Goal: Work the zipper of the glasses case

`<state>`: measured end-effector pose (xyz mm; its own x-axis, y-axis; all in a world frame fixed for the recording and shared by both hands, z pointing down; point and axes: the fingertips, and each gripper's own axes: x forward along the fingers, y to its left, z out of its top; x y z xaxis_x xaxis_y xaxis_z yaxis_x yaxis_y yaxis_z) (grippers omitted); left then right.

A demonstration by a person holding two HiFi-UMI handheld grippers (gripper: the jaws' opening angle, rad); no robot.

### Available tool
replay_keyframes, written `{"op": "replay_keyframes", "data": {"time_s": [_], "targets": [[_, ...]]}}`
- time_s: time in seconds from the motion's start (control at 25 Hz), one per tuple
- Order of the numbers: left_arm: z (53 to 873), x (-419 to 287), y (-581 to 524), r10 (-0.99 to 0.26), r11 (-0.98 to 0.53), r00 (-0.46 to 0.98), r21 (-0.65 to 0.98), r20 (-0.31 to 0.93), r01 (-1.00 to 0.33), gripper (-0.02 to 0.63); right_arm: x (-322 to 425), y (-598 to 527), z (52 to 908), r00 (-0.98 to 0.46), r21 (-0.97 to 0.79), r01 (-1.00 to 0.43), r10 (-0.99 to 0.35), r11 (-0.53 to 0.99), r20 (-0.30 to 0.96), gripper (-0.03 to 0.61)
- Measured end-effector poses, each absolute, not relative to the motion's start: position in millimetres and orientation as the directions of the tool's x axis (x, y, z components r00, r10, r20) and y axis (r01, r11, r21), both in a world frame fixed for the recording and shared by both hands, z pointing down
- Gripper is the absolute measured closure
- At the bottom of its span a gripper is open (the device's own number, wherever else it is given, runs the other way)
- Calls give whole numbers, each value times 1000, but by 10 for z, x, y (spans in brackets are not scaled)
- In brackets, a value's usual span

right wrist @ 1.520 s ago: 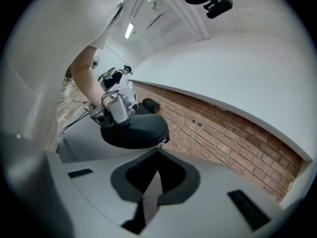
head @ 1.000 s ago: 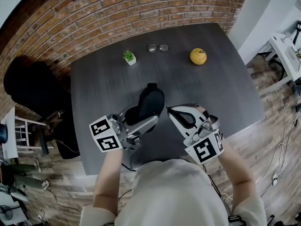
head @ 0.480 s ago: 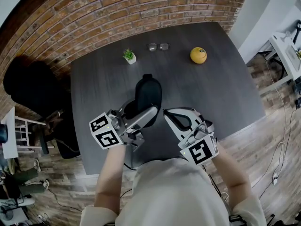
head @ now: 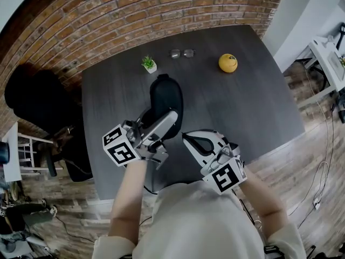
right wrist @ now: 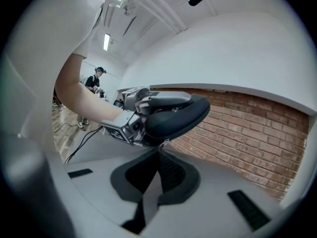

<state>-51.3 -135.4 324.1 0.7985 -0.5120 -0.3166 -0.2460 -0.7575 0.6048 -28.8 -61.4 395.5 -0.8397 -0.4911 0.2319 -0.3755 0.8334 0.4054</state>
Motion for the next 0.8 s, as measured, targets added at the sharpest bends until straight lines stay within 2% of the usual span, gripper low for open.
{"op": "replay_keyframes", "data": {"time_s": [0.28,0.48,0.64,0.8], "targets": [[3206,-518,-1391,-525,-746,779,626,-343,-227,371,-382,-544,3947,-855,367,-360,-461,858,237,577],[3062,-577,-1458,-539,-744,723,648,-433,-167,371,-528,-292,4126,-874,419,-246,-387,874,293,578],[3035,-627,-1468,-531,-754,736,630,-420,-185,370,-412,-346,4172,-862,374,-299,-416,878,288,578],[3094,-600,-1425,-529,-754,748,626,-400,-198,368,-326,-498,4056,-859,335,-371,-457,866,230,578]]}}
